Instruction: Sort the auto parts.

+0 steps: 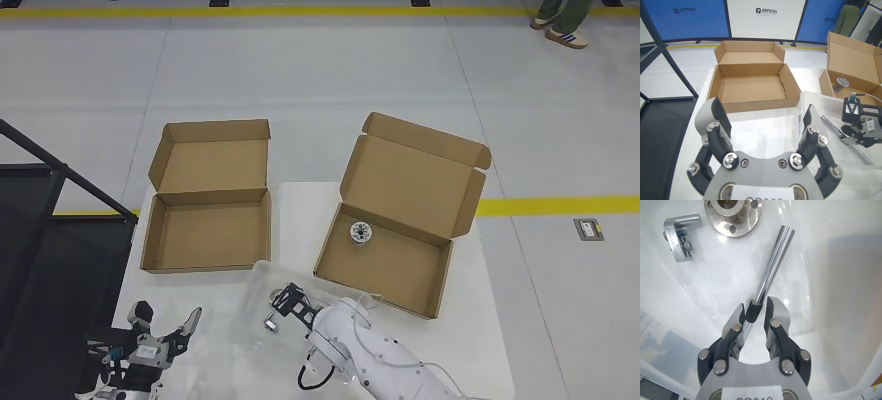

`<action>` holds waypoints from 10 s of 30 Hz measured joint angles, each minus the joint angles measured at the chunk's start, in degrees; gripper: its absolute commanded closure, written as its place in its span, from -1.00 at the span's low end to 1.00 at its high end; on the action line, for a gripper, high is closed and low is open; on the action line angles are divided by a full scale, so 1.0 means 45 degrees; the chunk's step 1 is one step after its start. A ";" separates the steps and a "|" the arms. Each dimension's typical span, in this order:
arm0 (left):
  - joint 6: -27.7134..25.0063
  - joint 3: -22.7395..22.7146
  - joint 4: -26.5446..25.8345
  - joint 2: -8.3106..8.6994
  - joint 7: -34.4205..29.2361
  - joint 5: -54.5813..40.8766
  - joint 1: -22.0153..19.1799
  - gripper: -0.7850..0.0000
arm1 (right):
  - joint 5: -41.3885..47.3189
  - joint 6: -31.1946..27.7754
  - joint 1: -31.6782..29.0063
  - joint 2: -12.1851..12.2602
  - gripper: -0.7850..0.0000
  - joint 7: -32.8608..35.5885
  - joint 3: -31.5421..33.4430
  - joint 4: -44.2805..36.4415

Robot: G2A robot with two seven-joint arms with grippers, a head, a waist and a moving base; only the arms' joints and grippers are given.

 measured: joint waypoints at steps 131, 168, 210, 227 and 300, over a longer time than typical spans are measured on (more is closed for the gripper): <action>-0.6901 0.0959 -0.0866 0.0730 -0.1645 0.9479 -0.3960 -1.00 | -0.2795 -1.2540 -0.7831 0.3316 -1.00 -0.7760 0.9363 -1.4166; -1.1469 0.5103 0.1482 0.1611 -0.3926 1.0153 -0.8316 -1.00 | -0.2795 -1.2539 -0.7831 0.3316 -1.00 -0.7760 0.9363 -1.4166; -1.0032 0.9228 0.5393 0.0953 -1.2616 0.4089 -1.2502 0.02 | -0.2795 -1.2539 -0.7831 0.3316 -1.00 -0.7760 0.9363 -1.4166; -1.0116 0.9438 0.6247 0.0870 -1.3057 0.3326 -1.2855 0.05 | -0.2795 -1.2539 -0.7831 0.3316 -1.00 -0.7760 0.9363 -1.4166; -0.8669 -0.0999 0.2151 0.2704 -0.6649 0.2268 -0.6654 1.00 | -0.2795 -1.2539 -0.7831 0.3316 -1.00 -0.7760 0.9363 -1.4166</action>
